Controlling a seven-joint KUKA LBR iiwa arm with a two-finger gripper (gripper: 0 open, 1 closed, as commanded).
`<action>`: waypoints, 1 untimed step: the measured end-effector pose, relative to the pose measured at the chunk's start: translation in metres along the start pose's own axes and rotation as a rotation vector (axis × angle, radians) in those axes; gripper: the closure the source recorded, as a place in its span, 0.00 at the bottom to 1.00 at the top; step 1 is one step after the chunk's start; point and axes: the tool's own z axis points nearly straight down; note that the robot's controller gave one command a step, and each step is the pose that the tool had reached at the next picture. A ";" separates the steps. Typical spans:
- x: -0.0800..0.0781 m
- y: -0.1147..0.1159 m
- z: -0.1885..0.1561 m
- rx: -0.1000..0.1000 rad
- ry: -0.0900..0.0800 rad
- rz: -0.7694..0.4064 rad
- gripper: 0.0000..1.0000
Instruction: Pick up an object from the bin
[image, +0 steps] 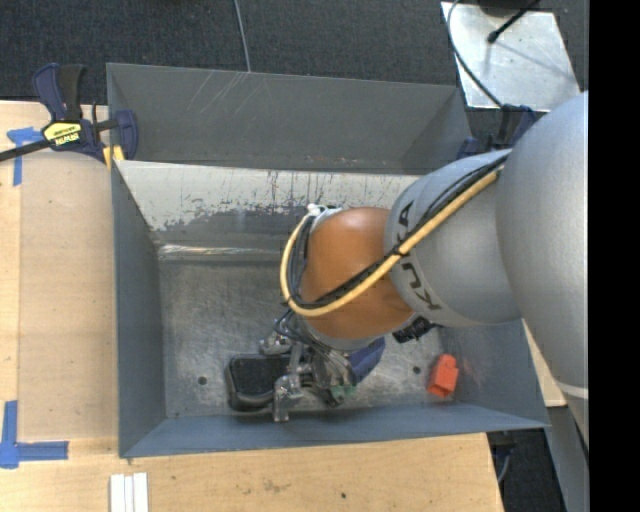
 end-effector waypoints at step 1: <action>0.000 0.001 -0.127 -0.002 -0.035 0.062 1.00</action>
Offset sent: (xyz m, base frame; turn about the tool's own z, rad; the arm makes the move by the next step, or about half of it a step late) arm 0.0030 0.0022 0.1249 0.0633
